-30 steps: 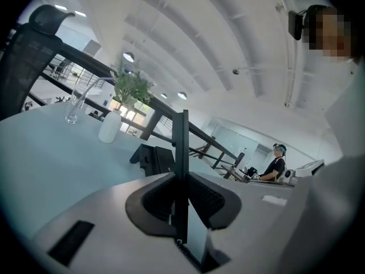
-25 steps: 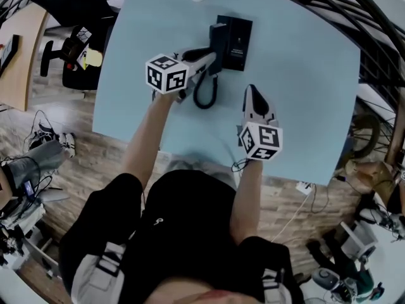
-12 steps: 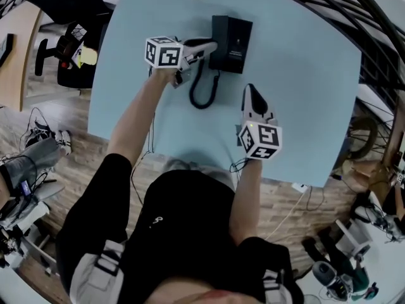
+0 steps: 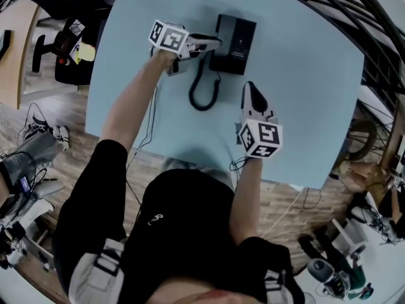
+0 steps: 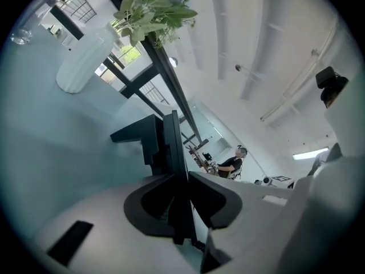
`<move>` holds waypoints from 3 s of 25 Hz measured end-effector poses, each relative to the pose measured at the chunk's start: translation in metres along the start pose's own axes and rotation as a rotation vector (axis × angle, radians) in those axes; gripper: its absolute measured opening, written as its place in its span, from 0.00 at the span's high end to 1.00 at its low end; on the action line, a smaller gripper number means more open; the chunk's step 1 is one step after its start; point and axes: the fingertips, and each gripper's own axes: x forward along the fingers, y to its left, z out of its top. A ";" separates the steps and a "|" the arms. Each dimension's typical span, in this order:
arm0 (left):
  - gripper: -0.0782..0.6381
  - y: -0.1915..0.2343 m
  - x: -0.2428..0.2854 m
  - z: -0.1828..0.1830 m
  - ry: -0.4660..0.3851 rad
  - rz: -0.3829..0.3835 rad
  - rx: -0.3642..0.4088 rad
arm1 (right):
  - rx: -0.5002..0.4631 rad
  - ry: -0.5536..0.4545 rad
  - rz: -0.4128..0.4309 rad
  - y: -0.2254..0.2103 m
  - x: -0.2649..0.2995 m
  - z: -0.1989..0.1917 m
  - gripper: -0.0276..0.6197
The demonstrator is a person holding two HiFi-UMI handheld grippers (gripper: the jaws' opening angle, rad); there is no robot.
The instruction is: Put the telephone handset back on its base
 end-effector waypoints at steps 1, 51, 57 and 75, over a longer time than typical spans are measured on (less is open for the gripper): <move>0.79 0.001 -0.002 0.001 0.010 0.002 0.002 | 0.001 0.004 0.001 0.001 0.002 0.000 0.97; 0.89 -0.291 -0.195 0.031 -0.785 0.711 0.748 | -0.211 -0.472 0.033 0.151 -0.075 0.166 0.97; 0.89 -0.272 -0.198 0.029 -0.751 0.732 0.729 | -0.294 -0.416 -0.056 0.148 -0.066 0.167 0.97; 0.89 -0.246 -0.192 0.037 -0.722 0.720 0.695 | -0.301 -0.386 -0.063 0.145 -0.051 0.165 0.97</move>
